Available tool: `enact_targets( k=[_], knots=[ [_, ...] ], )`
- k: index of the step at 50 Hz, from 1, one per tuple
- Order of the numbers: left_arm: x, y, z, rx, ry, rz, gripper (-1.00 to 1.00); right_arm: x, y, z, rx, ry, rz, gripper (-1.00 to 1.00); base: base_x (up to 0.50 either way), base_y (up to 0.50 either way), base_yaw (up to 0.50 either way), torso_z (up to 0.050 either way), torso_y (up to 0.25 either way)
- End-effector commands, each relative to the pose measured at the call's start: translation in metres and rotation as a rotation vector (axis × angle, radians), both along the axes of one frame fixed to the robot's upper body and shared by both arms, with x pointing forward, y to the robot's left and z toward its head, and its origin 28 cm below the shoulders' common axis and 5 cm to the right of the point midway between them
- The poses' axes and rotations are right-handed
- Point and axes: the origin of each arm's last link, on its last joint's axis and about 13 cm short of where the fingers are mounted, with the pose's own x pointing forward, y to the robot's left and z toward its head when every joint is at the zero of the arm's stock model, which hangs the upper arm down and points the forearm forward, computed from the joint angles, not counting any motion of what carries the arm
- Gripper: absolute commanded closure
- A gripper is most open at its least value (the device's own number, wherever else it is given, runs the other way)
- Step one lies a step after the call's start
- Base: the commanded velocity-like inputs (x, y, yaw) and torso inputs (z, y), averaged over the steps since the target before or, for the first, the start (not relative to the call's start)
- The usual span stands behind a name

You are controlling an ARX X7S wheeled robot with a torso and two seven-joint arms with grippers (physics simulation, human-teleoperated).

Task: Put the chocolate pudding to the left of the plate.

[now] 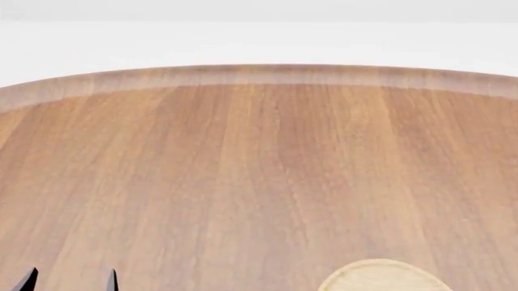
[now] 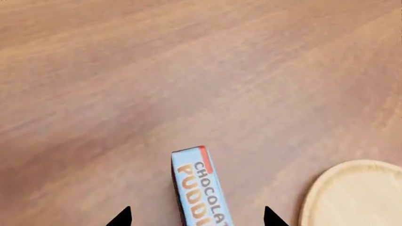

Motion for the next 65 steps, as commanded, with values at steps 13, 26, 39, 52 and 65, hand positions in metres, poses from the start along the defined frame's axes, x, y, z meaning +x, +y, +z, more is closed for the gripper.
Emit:
enact_targets(
  k=[13,26,39,52,65],
  knots=[
    [0.0,-0.001,-0.002,0.003,0.003,-0.007,-1.0,0.005,-0.003,-0.018,0.033,-0.003,-0.031,-1.0,0.0,0.0,0.0,0.0,0.0],
    [0.0,-0.003,-0.002,0.005,0.004,-0.012,-1.0,0.011,-0.006,-0.026,0.053,0.014,-0.052,-1.0,0.0,0.0,0.0,0.0,0.0],
    [-0.002,-0.003,-0.002,0.006,0.003,-0.02,-1.0,0.007,-0.004,-0.048,0.055,0.081,-0.046,-1.0,0.0,0.0,0.0,0.0,0.0],
    [-0.001,-0.003,-0.003,0.008,0.005,-0.021,-1.0,0.009,-0.004,-0.058,0.081,0.098,-0.052,-1.0,0.0,0.0,0.0,0.0,0.0],
    [-0.001,-0.003,-0.003,0.007,0.004,-0.023,-1.0,0.006,0.003,-0.069,0.098,0.131,-0.031,-1.0,0.0,0.0,0.0,0.0,0.0]
  ],
)
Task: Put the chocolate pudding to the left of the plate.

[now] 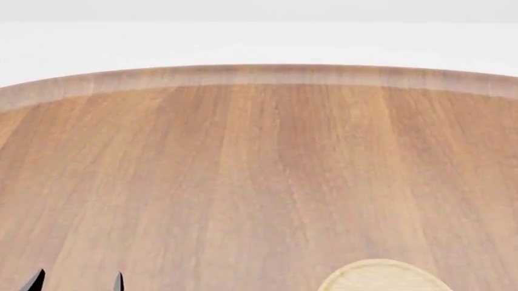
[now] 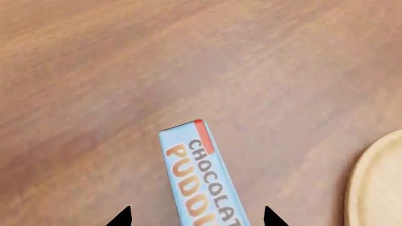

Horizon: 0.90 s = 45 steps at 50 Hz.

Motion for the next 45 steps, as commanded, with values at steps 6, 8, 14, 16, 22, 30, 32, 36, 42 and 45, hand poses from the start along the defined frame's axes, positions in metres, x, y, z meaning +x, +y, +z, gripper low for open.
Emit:
enact_targets(
  k=[6,8,14,16,22,30,32,36,42,45],
  knots=[
    [0.0,-0.0001,0.0001,0.0,0.0,-0.002,-1.0,-0.0052,0.0062,-0.0138,0.023,0.048,0.023,-1.0,0.0,0.0,0.0,0.0,0.0],
    [0.0,0.0003,0.0,0.0,-0.001,-0.001,-1.0,-0.0042,0.0055,-0.013,0.023,0.047,0.019,-1.0,0.0,0.0,0.0,0.0,0.0],
    [0.0,0.0001,0.0002,0.0,0.0,-0.002,-1.0,-0.0052,0.0061,-0.0151,0.023,0.053,0.02,-1.0,0.0,0.0,0.0,0.0,0.0],
    [0.0002,0.0002,0.0002,-0.001,0.001,-0.001,-1.0,-0.0047,0.0058,-0.0148,0.024,0.052,0.017,-1.0,0.0,0.0,0.0,0.0,0.0],
    [0.0,-0.0002,0.0004,0.0,0.001,-0.003,-1.0,-0.004,0.0054,-0.0163,0.025,0.057,0.013,-1.0,0.0,0.0,0.0,0.0,0.0],
    [0.0004,-0.0003,-0.0006,0.001,0.002,-0.003,-1.0,-0.0039,0.0052,-0.0179,0.031,0.06,0.007,-1.0,0.0,0.0,0.0,0.0,0.0],
    [0.0006,0.0,-0.0008,0.001,0.002,-0.002,-1.0,-0.0056,0.0061,-0.0173,0.032,0.045,0.014,-1.0,0.0,0.0,0.0,0.0,0.0],
    [0.0002,-0.0001,-0.0003,-0.001,0.002,-0.002,-1.0,-0.0075,0.0072,-0.0151,0.048,0.056,0.022,1.0,0.0,0.0,0.0,0.0,0.0],
    [0.0,-0.0002,-0.0007,0.0,0.002,-0.002,-1.0,-0.007,0.0076,-0.0156,0.058,0.055,0.022,1.0,0.0,0.0,0.0,0.0,0.0],
    [0.0,-0.0003,-0.0008,0.0,0.002,-0.003,-1.0,-0.0082,0.009,-0.0146,0.062,0.053,0.028,1.0,0.0,0.0,0.0,0.0,0.0]
  ],
)
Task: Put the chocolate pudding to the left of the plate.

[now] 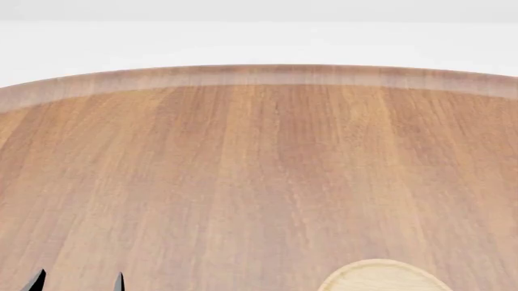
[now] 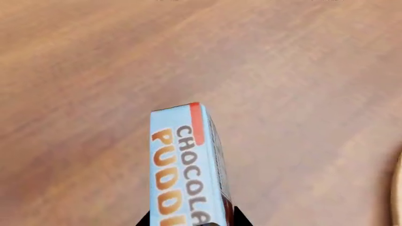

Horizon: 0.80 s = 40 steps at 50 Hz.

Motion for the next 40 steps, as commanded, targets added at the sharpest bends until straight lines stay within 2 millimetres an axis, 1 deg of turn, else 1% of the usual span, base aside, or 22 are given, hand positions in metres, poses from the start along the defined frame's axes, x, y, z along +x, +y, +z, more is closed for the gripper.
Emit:
enact_targets(
  k=[1,5,11,18,24,30,38,40],
  knots=[
    [0.0,0.0,-0.001,0.0,0.001,-0.001,-1.0,-0.002,0.003,0.001,0.017,-0.007,0.024,1.0,0.0,0.0,0.0,0.0,0.0],
    [0.0,-0.001,-0.001,0.0,0.003,-0.002,-1.0,0.0,0.003,0.004,0.014,-0.026,0.022,1.0,0.0,0.0,0.0,0.0,0.0],
    [0.0,-0.001,-0.001,0.001,0.001,-0.002,-1.0,0.008,0.004,0.021,0.011,-0.098,0.018,1.0,0.0,0.0,0.0,0.0,0.0],
    [0.0,-0.001,-0.002,0.001,0.001,-0.003,-1.0,0.018,0.005,0.032,-0.002,-0.166,-0.001,1.0,0.0,0.0,0.0,0.0,0.0],
    [0.0,-0.001,-0.002,0.002,0.002,-0.005,-1.0,0.022,0.006,0.034,0.007,-0.176,-0.004,1.0,0.0,0.0,0.0,0.0,0.0],
    [0.0,-0.001,-0.002,0.004,0.0,-0.003,-1.0,0.035,0.009,0.036,0.016,-0.196,-0.002,1.0,0.0,0.0,0.0,0.0,0.0],
    [0.0,-0.001,-0.002,0.005,0.001,-0.007,-1.0,0.051,0.008,0.042,0.047,-0.228,-0.025,1.0,0.0,0.0,0.0,0.0,0.0],
    [0.0,-0.001,-0.003,0.006,0.001,-0.007,-1.0,0.057,0.007,0.042,0.056,-0.238,-0.039,1.0,0.0,0.0,0.0,0.0,0.0]
  ],
)
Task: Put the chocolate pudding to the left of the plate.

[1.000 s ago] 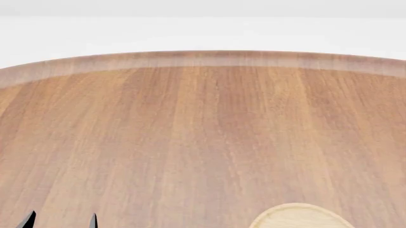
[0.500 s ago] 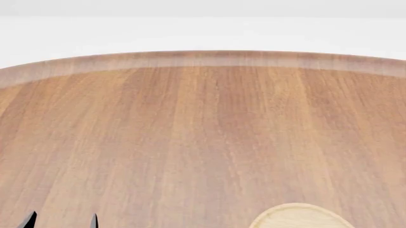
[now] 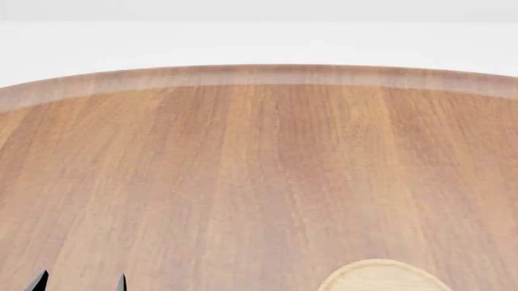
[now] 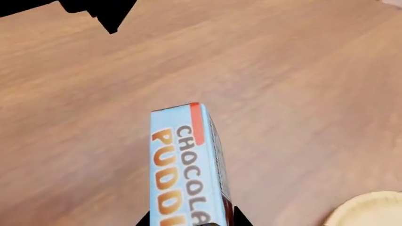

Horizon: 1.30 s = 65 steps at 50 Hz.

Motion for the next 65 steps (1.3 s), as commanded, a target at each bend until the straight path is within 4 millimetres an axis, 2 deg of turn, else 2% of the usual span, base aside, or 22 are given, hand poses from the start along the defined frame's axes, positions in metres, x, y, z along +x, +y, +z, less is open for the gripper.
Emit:
enact_targets(
  k=[1,6,14,33,42,65],
  knots=[
    [0.0,0.0,0.0,0.003,0.0,-0.002,-1.0,0.025,-0.001,0.008,0.032,-0.062,-0.02,1.0,0.0,0.0,0.0,0.0,0.0],
    [0.0,0.0,0.0,0.003,0.0,-0.001,-1.0,0.035,-0.004,0.007,0.038,-0.067,-0.042,1.0,0.0,0.0,0.0,0.0,0.0],
    [0.0,-0.001,0.0,0.003,0.0,-0.004,-1.0,0.04,-0.002,0.009,0.044,-0.073,-0.043,1.0,0.0,0.0,0.0,0.0,0.0],
    [0.0,0.0,0.0,0.003,-0.001,-0.003,-1.0,0.065,0.003,0.0,0.064,-0.066,-0.055,1.0,0.0,0.0,0.0,0.0,0.0],
    [-0.001,-0.001,-0.001,0.005,-0.001,-0.007,-1.0,0.064,0.003,-0.001,0.067,-0.065,-0.064,1.0,0.0,0.0,0.0,0.0,0.0],
    [-0.001,-0.002,-0.001,0.005,0.001,-0.012,-1.0,0.088,-0.005,-0.019,0.069,-0.047,-0.132,1.0,0.0,0.0,0.0,0.0,0.0]
  ],
)
